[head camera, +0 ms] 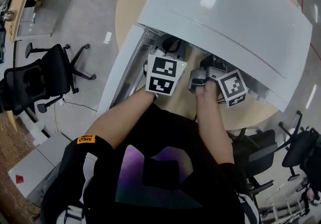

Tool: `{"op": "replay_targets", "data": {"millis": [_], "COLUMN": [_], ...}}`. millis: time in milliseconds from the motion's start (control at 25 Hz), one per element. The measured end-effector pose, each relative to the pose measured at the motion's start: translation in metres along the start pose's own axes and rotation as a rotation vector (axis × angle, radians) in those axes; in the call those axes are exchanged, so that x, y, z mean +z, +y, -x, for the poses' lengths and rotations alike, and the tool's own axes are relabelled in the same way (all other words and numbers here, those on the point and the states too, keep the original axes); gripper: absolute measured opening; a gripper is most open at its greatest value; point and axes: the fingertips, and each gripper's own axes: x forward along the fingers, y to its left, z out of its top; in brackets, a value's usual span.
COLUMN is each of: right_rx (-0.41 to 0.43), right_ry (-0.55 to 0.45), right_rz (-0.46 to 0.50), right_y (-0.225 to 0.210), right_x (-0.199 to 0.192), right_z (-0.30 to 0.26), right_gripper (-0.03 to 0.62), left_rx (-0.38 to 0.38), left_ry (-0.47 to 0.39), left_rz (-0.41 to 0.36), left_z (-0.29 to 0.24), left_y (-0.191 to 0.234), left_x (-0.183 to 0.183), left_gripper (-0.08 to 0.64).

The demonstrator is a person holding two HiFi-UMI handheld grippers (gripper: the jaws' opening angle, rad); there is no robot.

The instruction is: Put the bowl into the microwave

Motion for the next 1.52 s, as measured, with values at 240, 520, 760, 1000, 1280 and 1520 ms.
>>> {"op": "replay_targets", "data": {"millis": [240, 520, 760, 1000, 1280, 1520], "right_rx": [-0.001, -0.012, 0.014, 0.027, 0.015, 0.012], "right_ry": [-0.029, -0.051, -0.071, -0.084, -0.101, -0.056], "right_rz": [-0.001, 0.004, 0.047, 0.069, 0.087, 0.198], "right_y": [-0.007, -0.012, -0.005, -0.003, 0.001, 0.004], "right_x": [0.002, 0.007, 0.010, 0.012, 0.014, 0.018], "right_z": [-0.010, -0.016, -0.017, -0.016, 0.003, 0.047], "right_gripper": [0.060, 0.060, 0.061, 0.061, 0.061, 0.061], "left_rx": [-0.010, -0.014, -0.024, -0.028, -0.036, -0.057], "left_ry": [0.001, 0.008, 0.005, -0.009, -0.025, -0.039], "left_rz": [-0.019, -0.031, -0.050, -0.064, -0.083, -0.071], "left_z": [-0.006, -0.010, -0.007, 0.003, 0.025, 0.040], "left_y": [0.002, 0.000, -0.009, -0.016, -0.021, -0.050], "left_x": [0.004, 0.007, 0.009, 0.014, 0.018, 0.019], "left_gripper": [0.046, 0.047, 0.046, 0.048, 0.047, 0.046]}}
